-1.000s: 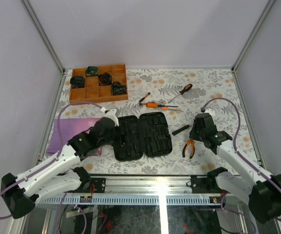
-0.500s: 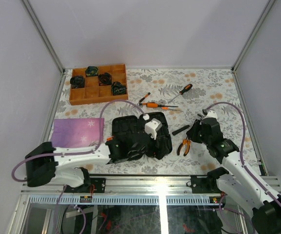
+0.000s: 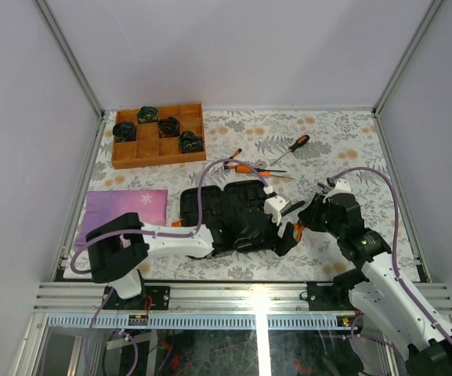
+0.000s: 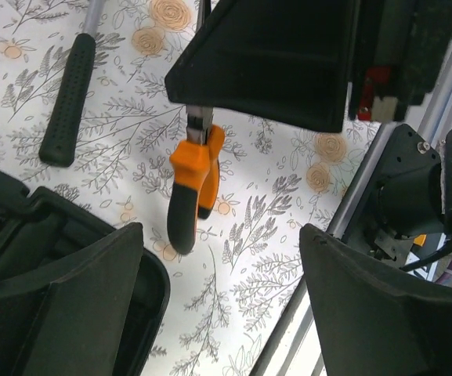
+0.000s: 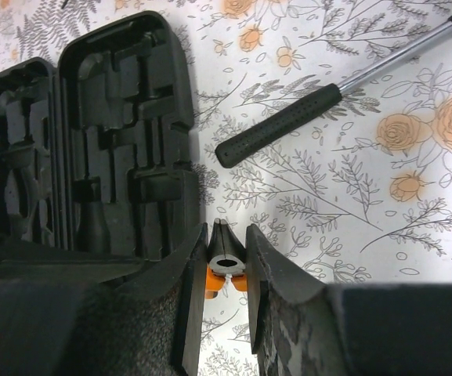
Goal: Sort the tools into containers
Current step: Pick up the pliers at the center of the board, then place the pliers in the storage box.
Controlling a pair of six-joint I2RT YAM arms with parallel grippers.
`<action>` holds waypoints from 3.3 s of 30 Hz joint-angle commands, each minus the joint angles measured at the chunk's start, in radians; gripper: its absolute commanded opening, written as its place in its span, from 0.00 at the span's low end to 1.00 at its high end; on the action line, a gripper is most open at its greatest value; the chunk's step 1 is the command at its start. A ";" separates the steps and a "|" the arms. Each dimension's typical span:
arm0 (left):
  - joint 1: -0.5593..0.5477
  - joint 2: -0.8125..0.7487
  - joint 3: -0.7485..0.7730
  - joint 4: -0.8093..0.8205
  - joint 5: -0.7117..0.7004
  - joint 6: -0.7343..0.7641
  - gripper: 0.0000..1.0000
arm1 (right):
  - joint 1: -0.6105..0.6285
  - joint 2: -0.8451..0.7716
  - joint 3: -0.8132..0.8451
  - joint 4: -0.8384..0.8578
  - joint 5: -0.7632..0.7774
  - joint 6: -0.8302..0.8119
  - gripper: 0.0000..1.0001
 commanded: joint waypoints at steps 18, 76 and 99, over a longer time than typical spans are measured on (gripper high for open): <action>-0.004 0.096 0.114 0.038 0.068 0.047 0.27 | -0.005 -0.046 0.059 -0.021 -0.142 0.027 0.00; 0.552 -0.600 -0.079 -1.001 -0.071 -0.283 0.00 | -0.005 -0.011 0.009 0.111 -0.336 0.148 0.71; 0.590 -0.399 -0.115 -0.897 -0.155 -0.275 0.06 | -0.004 0.004 -0.016 0.125 -0.338 0.144 0.71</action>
